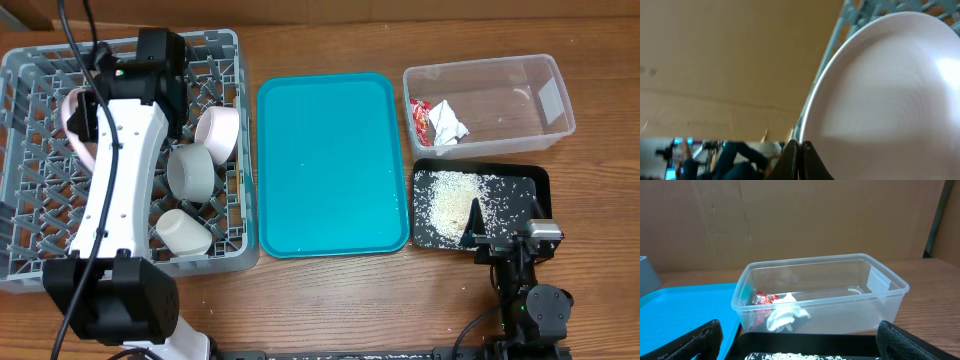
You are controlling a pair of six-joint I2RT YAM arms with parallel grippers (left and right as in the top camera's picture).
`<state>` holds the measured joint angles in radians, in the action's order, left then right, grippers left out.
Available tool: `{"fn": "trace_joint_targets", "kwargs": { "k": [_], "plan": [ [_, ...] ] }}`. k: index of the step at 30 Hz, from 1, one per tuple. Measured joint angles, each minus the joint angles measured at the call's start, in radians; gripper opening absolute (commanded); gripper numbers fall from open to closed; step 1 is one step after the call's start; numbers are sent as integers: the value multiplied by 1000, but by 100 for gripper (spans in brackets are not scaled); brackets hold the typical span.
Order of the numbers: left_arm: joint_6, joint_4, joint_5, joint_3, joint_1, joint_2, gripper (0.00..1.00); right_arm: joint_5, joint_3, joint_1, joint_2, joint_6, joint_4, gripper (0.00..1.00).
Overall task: Sort waste into correct bins and load items into the dishwasher
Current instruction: 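Stand the large plate upright in the dish rack with the left gripper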
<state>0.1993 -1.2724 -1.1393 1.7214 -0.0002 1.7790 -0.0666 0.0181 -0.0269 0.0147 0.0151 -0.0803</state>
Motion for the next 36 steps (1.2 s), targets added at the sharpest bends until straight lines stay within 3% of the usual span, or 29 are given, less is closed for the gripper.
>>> {"fn": "trace_joint_targets", "kwargs": {
  "k": [8, 14, 17, 29, 36],
  "plan": [
    [-261, 119, 126, 0, -3, 24, 4, 0, 0, 0, 0, 1, 0, 100],
    [-355, 130, 178, 0, -6, 24, 7, 0, 0, 0, 0, 0, 0, 100],
    [-382, 126, 203, 0, -6, 24, 23, 0, 0, 0, 0, 1, 0, 100],
    [-397, 125, 232, 0, -7, 24, 20, 0, 0, 0, 0, 0, 0, 100],
    [-368, 124, 232, 0, -91, 24, 41, 0, 0, 0, 0, 1, 0, 100]
  ]
}}
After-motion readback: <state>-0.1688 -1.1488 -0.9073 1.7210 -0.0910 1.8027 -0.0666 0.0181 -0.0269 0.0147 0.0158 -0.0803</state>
